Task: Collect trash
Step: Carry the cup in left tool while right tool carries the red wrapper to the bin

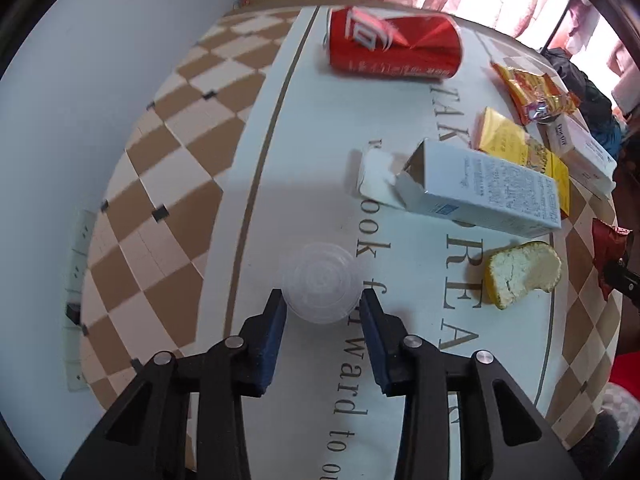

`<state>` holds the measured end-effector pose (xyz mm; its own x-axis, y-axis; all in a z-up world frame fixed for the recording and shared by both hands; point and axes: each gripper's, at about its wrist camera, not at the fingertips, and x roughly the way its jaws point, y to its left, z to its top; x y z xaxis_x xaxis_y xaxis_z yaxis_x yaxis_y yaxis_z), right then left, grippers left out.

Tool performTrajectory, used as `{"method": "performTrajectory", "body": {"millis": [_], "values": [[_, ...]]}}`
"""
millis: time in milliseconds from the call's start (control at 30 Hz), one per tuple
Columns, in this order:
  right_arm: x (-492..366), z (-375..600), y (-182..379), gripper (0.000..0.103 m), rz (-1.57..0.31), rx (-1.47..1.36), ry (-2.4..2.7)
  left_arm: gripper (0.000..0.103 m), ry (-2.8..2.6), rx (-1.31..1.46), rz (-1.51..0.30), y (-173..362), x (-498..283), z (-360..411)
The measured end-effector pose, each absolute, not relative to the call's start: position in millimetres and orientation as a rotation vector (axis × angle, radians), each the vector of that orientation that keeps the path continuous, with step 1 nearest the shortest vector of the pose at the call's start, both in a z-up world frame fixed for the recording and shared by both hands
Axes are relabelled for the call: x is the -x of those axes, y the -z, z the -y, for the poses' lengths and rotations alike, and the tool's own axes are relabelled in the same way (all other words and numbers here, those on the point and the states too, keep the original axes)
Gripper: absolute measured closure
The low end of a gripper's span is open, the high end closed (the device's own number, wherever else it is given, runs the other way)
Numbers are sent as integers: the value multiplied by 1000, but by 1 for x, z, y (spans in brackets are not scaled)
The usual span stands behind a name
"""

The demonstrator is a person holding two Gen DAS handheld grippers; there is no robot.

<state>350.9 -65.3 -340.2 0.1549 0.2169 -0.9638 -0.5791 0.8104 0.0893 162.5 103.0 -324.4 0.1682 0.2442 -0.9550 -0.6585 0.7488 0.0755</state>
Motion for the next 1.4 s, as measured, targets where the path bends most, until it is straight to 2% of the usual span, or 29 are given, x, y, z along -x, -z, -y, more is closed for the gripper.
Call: {"method": "performTrajectory", "body": {"millis": [200,500,833,1100,1400], "values": [[-333,69,320,86,-1253,284,-634,69,-682,343,-1190,297,-158,-91],[-316,105,266,86,-1161,171,-681,69,-656,230,-1030,215,-156,-57],[-336,198,211,86,-1060,10,-605,69,-482,128,-889,141,-212,22],[-375,317,221,86,-1057,-84,-437,69,-286,84,-896,149,-290,120],[-430,423,304,86,-1186,-175,-271,69,-113,45,-1000,215,-376,223]]}}
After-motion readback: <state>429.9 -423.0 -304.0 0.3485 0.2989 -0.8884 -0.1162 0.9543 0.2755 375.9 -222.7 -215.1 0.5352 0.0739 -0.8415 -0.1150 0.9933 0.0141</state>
